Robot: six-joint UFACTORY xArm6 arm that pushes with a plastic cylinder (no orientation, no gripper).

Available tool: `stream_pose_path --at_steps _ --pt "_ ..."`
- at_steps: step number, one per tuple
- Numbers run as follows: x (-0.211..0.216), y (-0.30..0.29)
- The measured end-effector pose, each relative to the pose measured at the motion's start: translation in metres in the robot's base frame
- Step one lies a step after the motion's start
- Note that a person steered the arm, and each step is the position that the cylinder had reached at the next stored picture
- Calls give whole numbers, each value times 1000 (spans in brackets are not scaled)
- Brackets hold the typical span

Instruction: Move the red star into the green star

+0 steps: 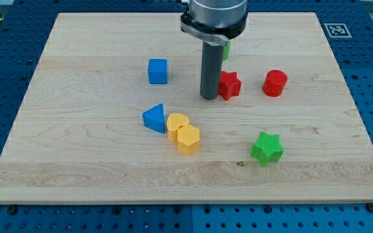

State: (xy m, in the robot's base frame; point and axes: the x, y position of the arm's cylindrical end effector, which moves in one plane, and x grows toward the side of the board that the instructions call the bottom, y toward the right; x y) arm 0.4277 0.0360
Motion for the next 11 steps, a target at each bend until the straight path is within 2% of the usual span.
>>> stream_pose_path --at_steps 3,4,6,9,11 --pt "-74 17" --pt "-82 38" --pt "-82 75" --pt "-85 25" --pt "-61 21"
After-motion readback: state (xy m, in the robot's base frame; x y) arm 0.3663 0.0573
